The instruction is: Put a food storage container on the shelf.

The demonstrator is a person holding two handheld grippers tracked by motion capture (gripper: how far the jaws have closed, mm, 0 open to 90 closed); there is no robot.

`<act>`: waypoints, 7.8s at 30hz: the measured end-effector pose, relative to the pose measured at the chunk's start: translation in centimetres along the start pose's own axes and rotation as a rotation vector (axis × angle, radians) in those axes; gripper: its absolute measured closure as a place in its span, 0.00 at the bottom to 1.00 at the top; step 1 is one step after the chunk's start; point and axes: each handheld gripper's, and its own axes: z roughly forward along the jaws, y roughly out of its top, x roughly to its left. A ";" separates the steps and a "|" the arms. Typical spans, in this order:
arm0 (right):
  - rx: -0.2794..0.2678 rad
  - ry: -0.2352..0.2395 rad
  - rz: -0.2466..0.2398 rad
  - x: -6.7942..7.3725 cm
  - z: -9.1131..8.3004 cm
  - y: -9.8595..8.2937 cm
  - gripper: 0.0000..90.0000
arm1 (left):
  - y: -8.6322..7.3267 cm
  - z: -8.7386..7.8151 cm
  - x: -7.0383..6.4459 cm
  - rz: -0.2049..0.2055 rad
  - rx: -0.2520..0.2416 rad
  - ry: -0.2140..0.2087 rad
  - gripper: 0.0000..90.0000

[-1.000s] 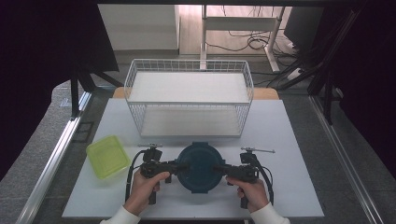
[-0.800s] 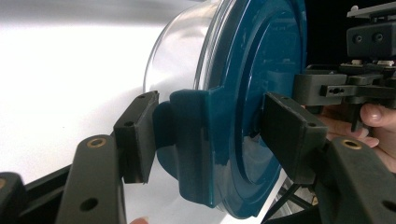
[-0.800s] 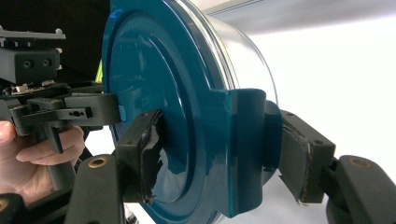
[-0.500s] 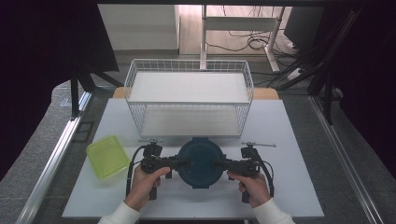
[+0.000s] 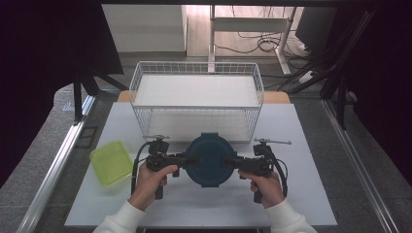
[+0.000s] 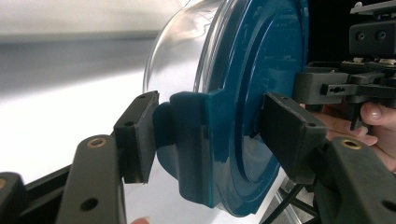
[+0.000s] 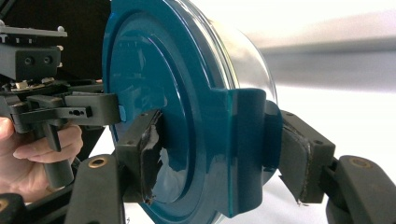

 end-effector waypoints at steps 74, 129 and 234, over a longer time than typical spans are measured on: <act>-0.103 0.017 -0.162 7.7 -2.8 15.7 0.41 | 14.4 -6.6 -4.4 0.097 -0.154 0.009 0.43; -0.049 0.008 -0.048 4.4 2.3 22.6 0.40 | 20.7 -4.2 1.2 -0.016 -0.114 0.003 0.43; 0.065 -0.227 -0.351 -1.1 -1.7 -5.5 0.22 | -6.9 -3.2 2.4 0.298 0.111 0.275 0.22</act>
